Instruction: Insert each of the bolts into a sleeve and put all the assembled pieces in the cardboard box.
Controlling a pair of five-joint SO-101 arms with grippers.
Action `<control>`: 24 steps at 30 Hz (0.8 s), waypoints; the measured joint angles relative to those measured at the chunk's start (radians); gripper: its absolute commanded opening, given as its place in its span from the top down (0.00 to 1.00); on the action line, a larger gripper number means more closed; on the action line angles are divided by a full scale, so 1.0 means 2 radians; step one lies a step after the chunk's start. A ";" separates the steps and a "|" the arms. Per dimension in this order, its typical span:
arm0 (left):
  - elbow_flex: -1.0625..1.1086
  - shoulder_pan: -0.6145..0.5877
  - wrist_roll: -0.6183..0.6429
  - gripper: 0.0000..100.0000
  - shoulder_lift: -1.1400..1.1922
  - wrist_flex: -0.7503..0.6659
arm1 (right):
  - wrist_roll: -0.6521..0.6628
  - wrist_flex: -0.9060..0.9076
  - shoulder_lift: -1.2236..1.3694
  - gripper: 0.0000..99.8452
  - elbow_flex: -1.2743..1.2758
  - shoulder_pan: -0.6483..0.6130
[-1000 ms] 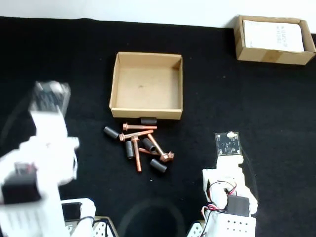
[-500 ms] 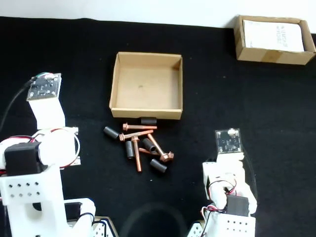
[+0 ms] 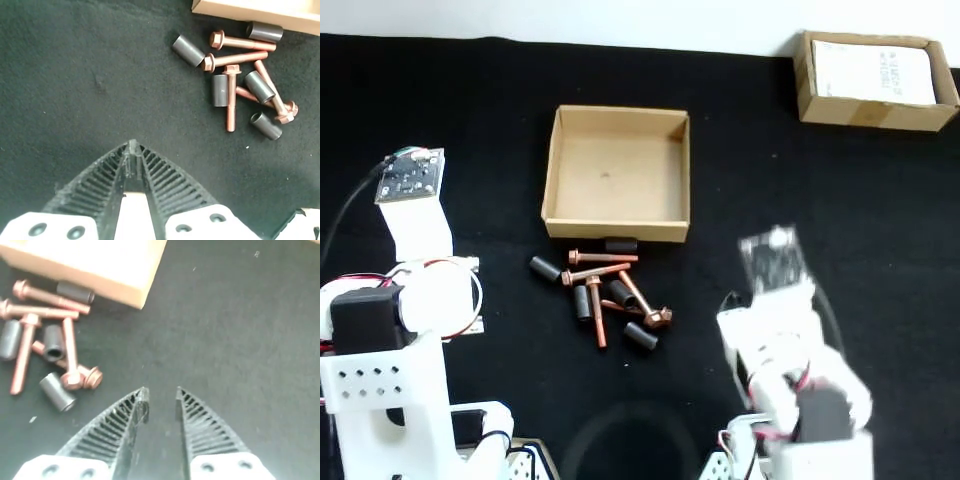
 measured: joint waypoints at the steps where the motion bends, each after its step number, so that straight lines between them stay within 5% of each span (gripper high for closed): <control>1: 0.000 0.000 0.000 0.99 0.000 -0.003 | 0.000 0.021 0.033 0.90 -0.030 -0.002; 6: 0.023 0.000 0.000 0.99 0.033 -0.027 | -0.001 0.110 0.187 0.90 -0.170 -0.017; 11: 0.023 -0.030 0.000 0.93 0.133 -0.067 | -0.001 0.179 0.324 0.90 -0.278 -0.104; 16: 0.023 -0.040 0.012 0.79 0.231 -0.101 | -0.001 0.178 0.416 0.90 -0.327 -0.186; 24: 0.071 -0.040 0.051 0.78 0.310 -0.198 | -0.001 0.106 0.570 0.90 -0.338 -0.224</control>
